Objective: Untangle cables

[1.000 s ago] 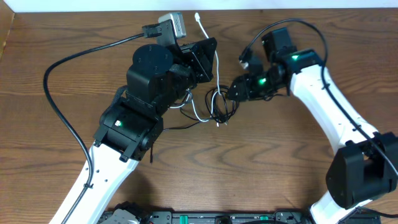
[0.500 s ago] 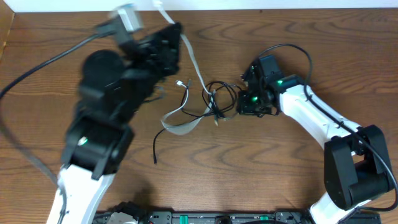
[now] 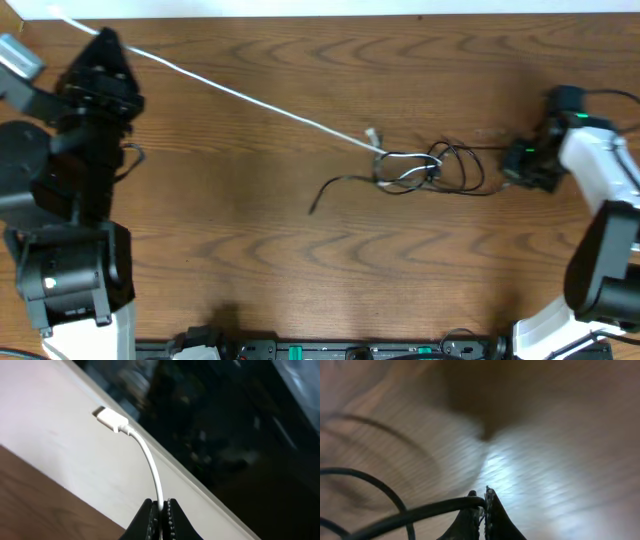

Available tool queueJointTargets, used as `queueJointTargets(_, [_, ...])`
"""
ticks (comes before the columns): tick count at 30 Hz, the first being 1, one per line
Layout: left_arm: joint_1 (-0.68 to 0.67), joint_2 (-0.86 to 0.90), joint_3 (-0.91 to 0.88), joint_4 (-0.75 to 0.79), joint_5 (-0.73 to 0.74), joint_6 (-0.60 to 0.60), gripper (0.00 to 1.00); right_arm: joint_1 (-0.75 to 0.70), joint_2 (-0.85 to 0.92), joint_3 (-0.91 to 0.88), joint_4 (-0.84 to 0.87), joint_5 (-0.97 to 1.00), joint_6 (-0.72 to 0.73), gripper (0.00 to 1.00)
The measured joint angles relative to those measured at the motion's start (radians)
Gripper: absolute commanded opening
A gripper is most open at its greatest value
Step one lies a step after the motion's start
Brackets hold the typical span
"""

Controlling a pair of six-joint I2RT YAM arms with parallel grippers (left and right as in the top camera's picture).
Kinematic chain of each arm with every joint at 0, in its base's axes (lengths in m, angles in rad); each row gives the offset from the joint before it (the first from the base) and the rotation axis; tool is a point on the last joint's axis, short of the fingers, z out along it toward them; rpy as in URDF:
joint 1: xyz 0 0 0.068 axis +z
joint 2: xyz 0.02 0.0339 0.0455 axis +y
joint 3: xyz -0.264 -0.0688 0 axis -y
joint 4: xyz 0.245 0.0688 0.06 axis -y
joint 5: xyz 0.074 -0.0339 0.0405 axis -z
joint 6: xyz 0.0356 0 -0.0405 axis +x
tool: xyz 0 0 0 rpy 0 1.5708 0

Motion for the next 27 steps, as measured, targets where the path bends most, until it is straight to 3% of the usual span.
queueJointTargets(6, [0.104,0.051,0.000,-0.072,0.000,0.023,0.08,-0.154,0.000,0.148,-0.123,-0.254,-0.159,0.01])
queueJointTargets(12, [0.111,0.145,0.000,-0.177,0.136,0.124,0.09,-0.136,-0.008,0.396,-0.371,-0.624,-0.404,0.01])
queueJointTargets(15, [0.106,0.195,0.000,-0.226,0.235,0.183,0.16,-0.087,-0.027,0.522,-0.441,-0.723,-0.470,0.01])
queueJointTargets(22, [0.005,0.265,0.000,-0.327,0.339,0.331,0.50,0.049,-0.092,0.735,-0.459,-0.732,-0.454,0.01])
queueJointTargets(27, [-0.124,0.312,0.000,-0.363,0.363,0.412,0.57,0.122,-0.114,0.827,-0.473,-0.597,-0.385,0.06])
